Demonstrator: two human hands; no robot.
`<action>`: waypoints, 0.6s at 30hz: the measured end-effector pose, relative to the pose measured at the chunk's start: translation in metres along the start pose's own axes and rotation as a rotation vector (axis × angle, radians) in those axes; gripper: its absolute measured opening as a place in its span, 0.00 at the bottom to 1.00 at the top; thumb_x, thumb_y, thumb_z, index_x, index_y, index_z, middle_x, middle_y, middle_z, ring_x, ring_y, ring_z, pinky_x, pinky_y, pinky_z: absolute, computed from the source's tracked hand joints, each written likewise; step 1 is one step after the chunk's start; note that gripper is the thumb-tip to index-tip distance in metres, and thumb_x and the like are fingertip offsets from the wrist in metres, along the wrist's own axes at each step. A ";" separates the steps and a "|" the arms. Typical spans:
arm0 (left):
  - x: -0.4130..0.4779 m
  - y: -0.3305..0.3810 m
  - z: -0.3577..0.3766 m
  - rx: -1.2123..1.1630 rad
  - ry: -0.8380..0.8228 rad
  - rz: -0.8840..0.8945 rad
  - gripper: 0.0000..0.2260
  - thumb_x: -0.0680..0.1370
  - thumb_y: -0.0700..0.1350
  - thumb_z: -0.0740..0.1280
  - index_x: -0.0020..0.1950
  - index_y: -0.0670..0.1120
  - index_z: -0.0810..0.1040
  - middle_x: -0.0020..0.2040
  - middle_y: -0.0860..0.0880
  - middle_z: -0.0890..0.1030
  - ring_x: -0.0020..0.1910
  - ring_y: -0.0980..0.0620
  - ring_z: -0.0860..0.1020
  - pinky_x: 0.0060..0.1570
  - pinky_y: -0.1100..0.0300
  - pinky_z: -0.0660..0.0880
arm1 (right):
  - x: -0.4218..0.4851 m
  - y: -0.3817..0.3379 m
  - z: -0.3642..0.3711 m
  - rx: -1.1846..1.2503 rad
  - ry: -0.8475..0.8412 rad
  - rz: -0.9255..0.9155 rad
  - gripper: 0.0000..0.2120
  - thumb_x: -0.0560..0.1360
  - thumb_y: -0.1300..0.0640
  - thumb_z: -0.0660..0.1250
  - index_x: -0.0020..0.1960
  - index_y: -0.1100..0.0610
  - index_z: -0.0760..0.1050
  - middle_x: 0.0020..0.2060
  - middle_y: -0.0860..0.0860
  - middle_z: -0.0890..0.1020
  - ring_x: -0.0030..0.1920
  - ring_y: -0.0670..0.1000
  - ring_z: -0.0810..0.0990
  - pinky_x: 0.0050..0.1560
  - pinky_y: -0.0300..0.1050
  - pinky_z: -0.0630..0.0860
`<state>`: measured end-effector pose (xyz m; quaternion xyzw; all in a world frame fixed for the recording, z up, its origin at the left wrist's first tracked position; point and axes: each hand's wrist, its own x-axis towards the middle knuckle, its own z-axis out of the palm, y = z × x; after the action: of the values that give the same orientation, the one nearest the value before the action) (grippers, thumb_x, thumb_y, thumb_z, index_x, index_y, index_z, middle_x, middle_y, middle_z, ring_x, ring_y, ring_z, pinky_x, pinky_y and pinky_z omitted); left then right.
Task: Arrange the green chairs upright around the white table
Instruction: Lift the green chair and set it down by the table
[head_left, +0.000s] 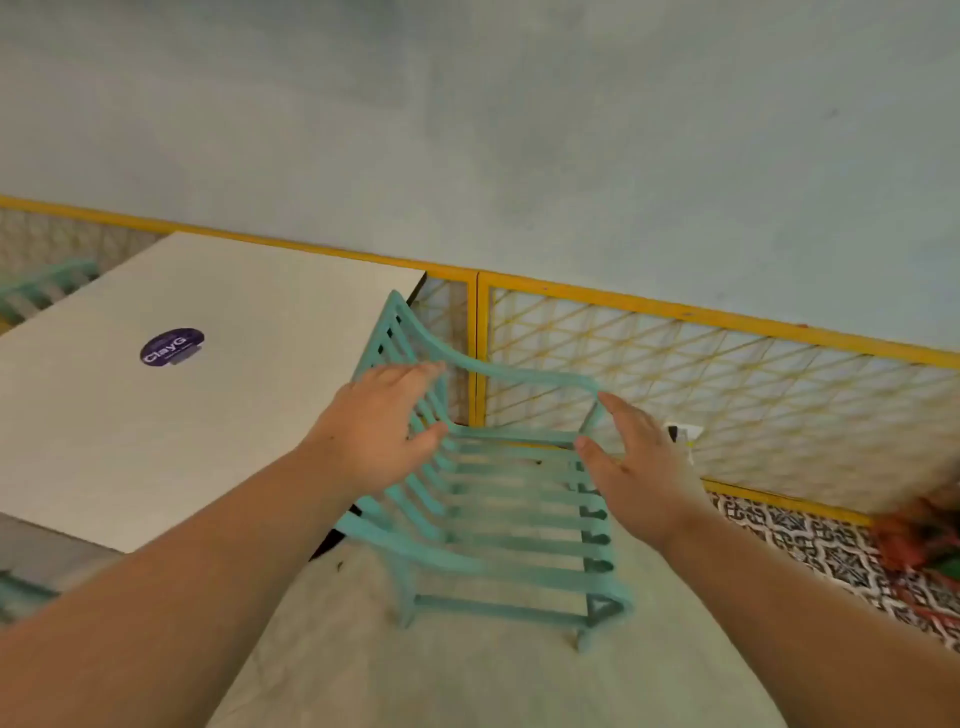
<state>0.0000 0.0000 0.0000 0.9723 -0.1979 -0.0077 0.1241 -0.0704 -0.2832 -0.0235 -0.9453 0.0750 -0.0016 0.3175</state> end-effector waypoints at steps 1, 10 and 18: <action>-0.003 -0.005 0.004 0.015 -0.013 -0.015 0.31 0.81 0.60 0.61 0.81 0.55 0.56 0.77 0.50 0.66 0.76 0.48 0.62 0.73 0.47 0.64 | 0.001 0.003 0.008 0.001 -0.025 0.014 0.31 0.81 0.39 0.59 0.81 0.45 0.57 0.79 0.47 0.63 0.77 0.53 0.63 0.75 0.55 0.61; -0.032 -0.050 0.080 0.076 -0.143 -0.125 0.31 0.81 0.60 0.61 0.81 0.55 0.56 0.78 0.50 0.65 0.77 0.47 0.60 0.74 0.47 0.62 | -0.007 0.031 0.115 -0.038 -0.165 0.023 0.29 0.82 0.42 0.61 0.80 0.50 0.63 0.77 0.50 0.68 0.76 0.54 0.66 0.74 0.51 0.62; -0.016 -0.077 0.197 0.230 -0.324 -0.025 0.30 0.80 0.62 0.56 0.80 0.53 0.58 0.77 0.51 0.66 0.77 0.47 0.59 0.73 0.46 0.60 | 0.011 0.080 0.217 -0.088 -0.218 0.094 0.27 0.82 0.41 0.59 0.78 0.50 0.66 0.75 0.50 0.71 0.75 0.53 0.68 0.75 0.55 0.64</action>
<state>0.0022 0.0274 -0.2101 0.9685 -0.2028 -0.1430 -0.0211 -0.0602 -0.2179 -0.2453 -0.9483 0.0841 0.1196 0.2817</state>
